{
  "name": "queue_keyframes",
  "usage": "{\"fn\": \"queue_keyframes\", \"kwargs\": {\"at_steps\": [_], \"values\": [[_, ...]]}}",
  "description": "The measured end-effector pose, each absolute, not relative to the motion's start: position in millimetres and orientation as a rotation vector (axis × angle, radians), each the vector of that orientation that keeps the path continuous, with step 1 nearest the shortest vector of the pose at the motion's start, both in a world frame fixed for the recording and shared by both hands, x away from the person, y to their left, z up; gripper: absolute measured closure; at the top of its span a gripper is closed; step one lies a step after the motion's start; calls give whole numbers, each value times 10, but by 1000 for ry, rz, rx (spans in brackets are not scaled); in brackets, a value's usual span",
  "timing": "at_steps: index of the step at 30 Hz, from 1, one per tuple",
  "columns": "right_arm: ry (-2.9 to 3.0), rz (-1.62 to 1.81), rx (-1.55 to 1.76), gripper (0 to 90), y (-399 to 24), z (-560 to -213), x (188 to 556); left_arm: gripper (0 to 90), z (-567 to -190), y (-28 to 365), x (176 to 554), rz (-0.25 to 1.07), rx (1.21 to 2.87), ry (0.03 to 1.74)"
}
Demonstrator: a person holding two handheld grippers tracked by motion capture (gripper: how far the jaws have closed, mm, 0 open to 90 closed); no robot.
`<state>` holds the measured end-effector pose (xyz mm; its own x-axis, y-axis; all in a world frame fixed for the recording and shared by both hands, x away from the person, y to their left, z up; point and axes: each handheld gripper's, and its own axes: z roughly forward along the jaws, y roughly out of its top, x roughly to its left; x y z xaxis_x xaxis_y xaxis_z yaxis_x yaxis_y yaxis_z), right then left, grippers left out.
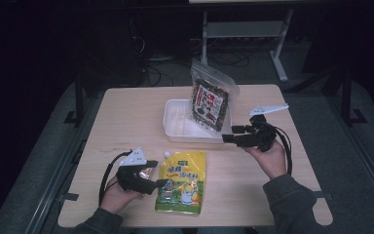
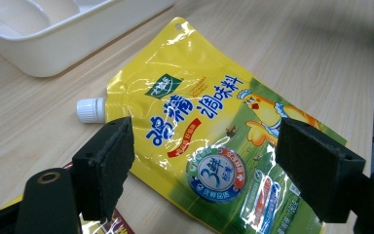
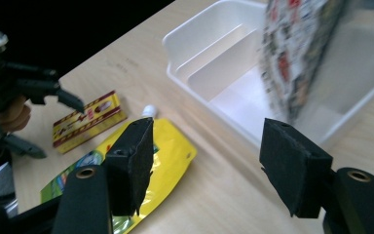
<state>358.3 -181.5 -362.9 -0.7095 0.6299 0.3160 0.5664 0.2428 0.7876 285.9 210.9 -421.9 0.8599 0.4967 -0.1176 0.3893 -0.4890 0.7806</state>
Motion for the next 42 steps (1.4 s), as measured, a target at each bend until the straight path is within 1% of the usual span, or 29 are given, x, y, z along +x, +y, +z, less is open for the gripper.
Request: {"fn": "queue_keyframes", "kwargs": {"at_steps": [5,11,20,23,29,32,34,35,38,40,41,42], "values": [[2516,1455,1122,349,-1632,-3742,3475,216,-4229,2096,2862,152,2148,639],[2587,1414,1144,349,-1503,-3909,3486,215,-4229,2086,2854,148,2153,635],[2702,1294,1194,381,-1281,-4130,3630,214,-4227,2084,2860,145,2152,632],[2739,1254,1204,386,-1199,-4197,3670,195,-4233,2080,2862,145,2152,645],[2777,1219,1203,405,-1086,-4305,3734,189,-4229,2059,2861,147,2163,641],[2797,1195,1239,439,-1068,-4374,3770,182,-4240,2041,2862,144,2169,640],[2795,1195,1243,483,-1051,-4393,3778,180,-4247,2037,2862,140,2170,640],[2795,1195,1243,483,-1051,-4393,3778,180,-4251,2035,2860,138,2173,640],[2808,1177,1284,546,-1035,-4455,3818,179,-4251,2033,2857,139,2172,639],[2805,1172,1297,553,-1037,-4475,3829,179,-4249,2034,2858,138,2172,639],[2817,1180,1311,584,-1039,-4507,3850,179,-4249,2035,2858,137,2171,641],[2817,1180,1311,584,-1039,-4507,3850,179,-4250,2036,2859,137,2170,641]]}}
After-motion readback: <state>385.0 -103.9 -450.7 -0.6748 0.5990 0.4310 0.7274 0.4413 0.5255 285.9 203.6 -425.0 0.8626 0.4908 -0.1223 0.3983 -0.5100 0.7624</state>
